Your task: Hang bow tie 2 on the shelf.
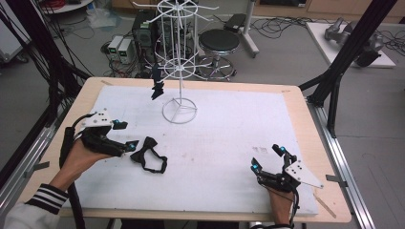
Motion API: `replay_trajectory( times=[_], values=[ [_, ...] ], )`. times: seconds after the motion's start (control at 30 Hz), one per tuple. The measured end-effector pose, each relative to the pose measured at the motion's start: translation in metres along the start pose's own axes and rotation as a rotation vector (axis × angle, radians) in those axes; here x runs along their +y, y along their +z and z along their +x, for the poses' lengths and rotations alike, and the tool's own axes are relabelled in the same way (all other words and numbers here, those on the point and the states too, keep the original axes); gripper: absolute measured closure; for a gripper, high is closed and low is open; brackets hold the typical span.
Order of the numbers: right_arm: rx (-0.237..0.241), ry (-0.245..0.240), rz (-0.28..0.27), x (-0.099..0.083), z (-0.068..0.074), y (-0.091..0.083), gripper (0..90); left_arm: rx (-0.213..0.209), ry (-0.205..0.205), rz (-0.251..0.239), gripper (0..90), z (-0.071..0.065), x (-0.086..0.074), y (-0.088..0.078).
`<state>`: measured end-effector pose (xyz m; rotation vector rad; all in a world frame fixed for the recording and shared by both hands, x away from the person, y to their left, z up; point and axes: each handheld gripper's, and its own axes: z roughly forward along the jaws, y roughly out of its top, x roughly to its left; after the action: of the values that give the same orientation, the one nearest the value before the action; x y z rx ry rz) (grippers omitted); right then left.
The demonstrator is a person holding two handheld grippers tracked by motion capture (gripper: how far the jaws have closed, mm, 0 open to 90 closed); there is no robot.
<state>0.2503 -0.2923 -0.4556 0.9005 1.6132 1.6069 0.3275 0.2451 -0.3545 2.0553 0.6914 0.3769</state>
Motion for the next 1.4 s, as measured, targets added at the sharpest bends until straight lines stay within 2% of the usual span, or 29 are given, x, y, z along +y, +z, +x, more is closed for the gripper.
replay_trajectory(
  times=[0.37,0.53,0.63,0.87,1.27,1.4],
  values=[
    [0.000,-0.006,-0.005,0.000,-0.001,0.000,9.3,-0.008,-0.002,0.132,16.9,0.000,0.002,0.022],
    [-0.002,-0.007,-0.005,0.000,-0.001,0.000,9.3,0.008,-0.006,0.198,17.1,0.002,-0.001,0.032],
    [-0.001,-0.003,-0.004,0.000,-0.001,0.000,9.3,0.022,-0.015,0.253,17.2,0.004,-0.003,0.038],
    [0.000,0.004,0.000,0.000,0.000,0.000,9.3,0.024,-0.028,0.354,18.4,0.009,-0.007,0.054],
    [-0.001,-0.001,-0.004,0.000,-0.001,0.000,9.3,0.007,-0.081,0.435,23.4,0.013,-0.013,0.067],
    [0.000,-0.003,-0.003,0.000,-0.001,0.000,9.3,0.003,-0.085,0.460,25.5,0.013,-0.013,0.071]
  ],
)
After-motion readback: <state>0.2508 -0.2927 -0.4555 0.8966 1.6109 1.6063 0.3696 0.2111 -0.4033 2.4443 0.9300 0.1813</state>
